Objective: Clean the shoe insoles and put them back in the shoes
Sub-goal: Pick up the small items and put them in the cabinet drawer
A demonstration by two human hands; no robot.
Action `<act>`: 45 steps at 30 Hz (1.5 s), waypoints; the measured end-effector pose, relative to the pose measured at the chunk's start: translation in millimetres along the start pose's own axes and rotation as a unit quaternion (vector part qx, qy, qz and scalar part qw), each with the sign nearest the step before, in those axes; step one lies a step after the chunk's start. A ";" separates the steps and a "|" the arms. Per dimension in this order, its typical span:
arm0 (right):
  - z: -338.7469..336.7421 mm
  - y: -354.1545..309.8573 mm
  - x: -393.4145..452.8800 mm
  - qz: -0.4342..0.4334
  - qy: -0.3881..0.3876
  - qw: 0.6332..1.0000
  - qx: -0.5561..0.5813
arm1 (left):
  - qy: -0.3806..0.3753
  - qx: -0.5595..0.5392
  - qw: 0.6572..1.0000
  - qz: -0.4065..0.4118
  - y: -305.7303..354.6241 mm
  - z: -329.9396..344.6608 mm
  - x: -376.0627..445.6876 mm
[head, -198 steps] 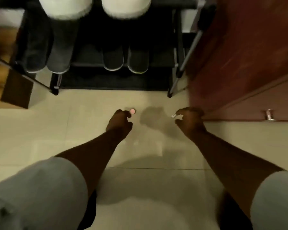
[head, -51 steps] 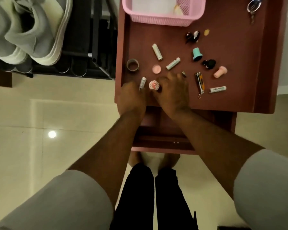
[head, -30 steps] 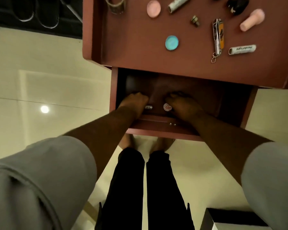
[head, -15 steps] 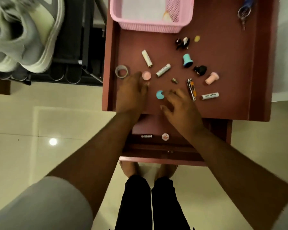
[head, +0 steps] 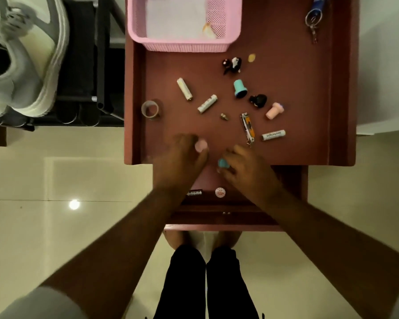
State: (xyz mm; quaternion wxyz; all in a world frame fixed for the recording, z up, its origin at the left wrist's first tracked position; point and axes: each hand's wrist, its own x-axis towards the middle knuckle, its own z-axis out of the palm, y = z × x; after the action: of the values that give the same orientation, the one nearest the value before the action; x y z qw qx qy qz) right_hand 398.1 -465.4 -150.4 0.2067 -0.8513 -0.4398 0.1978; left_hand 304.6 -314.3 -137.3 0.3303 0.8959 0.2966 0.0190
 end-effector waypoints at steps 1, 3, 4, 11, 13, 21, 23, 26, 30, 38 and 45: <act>-4.1 13.3 -22.3 0.006 -0.027 1.000 -0.012 | -0.023 -0.012 1.000 0.013 7.6 13.0 -20.5; -5.3 32.7 -52.6 0.056 -0.091 0.994 -0.012 | -0.131 -0.002 0.991 0.003 9.9 32.6 -47.7; -5.4 45.6 -65.2 0.094 -0.125 0.988 -0.017 | -0.181 0.024 0.983 -0.004 10.6 50.7 -53.6; 35.5 108.7 -87.2 0.278 -0.234 0.932 0.002 | -0.303 0.107 0.945 -0.054 12.8 165.4 -46.5; 51.0 118.7 -83.9 0.299 -0.244 0.923 0.000 | -0.316 0.132 0.938 -0.047 8.5 184.7 -43.0; 57.2 114.3 -84.9 0.315 -0.222 0.923 0.004 | -0.308 0.101 0.944 -0.058 13.6 182.9 -45.8; 39.4 101.9 -86.7 0.308 -0.150 0.940 -0.003 | -0.230 -0.007 0.968 -0.098 38.7 151.2 -46.5; -1.6 81.0 -83.3 0.207 0.023 0.978 0.010 | -0.043 -0.149 0.979 -0.129 82.1 95.4 -34.6; -55.4 68.1 -58.3 0.082 0.161 0.983 0.009 | 0.035 -0.151 0.973 -0.171 111.4 57.5 16.7; -54.6 95.5 -10.7 0.027 0.064 0.988 -0.137 | -0.066 -0.004 0.980 -0.186 105.0 71.7 59.8; -44.8 88.9 -43.1 0.030 0.065 0.995 -0.068 | -0.124 0.076 0.989 -0.023 92.6 44.1 14.9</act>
State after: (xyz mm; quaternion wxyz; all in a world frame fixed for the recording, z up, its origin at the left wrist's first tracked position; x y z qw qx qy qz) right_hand 457.5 -556.0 -153.0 0.1703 -0.8871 -0.4124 0.1182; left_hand 375.1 -387.9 -118.3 0.2958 0.9067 0.2745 -0.1228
